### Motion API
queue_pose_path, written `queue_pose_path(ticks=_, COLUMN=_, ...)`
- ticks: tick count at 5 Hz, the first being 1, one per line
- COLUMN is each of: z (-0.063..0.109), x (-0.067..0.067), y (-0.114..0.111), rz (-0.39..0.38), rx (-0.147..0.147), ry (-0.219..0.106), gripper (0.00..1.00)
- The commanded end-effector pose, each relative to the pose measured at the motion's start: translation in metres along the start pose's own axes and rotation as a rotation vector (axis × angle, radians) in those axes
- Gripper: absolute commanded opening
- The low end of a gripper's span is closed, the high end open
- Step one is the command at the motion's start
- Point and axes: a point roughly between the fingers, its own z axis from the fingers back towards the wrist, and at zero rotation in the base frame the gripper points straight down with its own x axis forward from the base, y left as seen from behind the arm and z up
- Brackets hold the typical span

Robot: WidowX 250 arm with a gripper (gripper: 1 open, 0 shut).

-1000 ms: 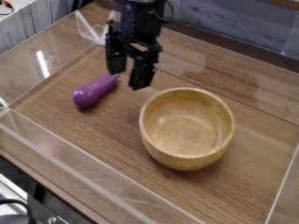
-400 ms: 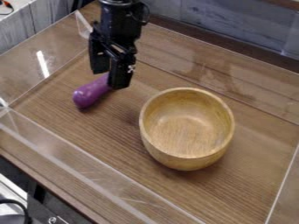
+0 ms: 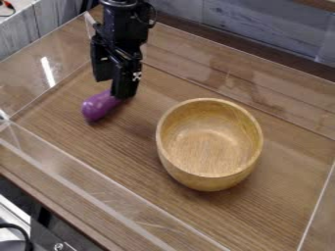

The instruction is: Put the eggplant in the wooden bowl

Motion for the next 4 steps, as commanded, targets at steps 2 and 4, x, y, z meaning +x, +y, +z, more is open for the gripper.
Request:
queue_pose_path(ticks=2, z=0.0000, x=-0.0029, y=0.0133, rz=0.021, rx=0.014, ry=-0.025, gripper=1.00)
queue_pose_path(ticks=4, z=-0.0028, x=-0.0039, y=0.0176, rz=0.049, rx=-0.015, ry=-0.031, gripper=1.00)
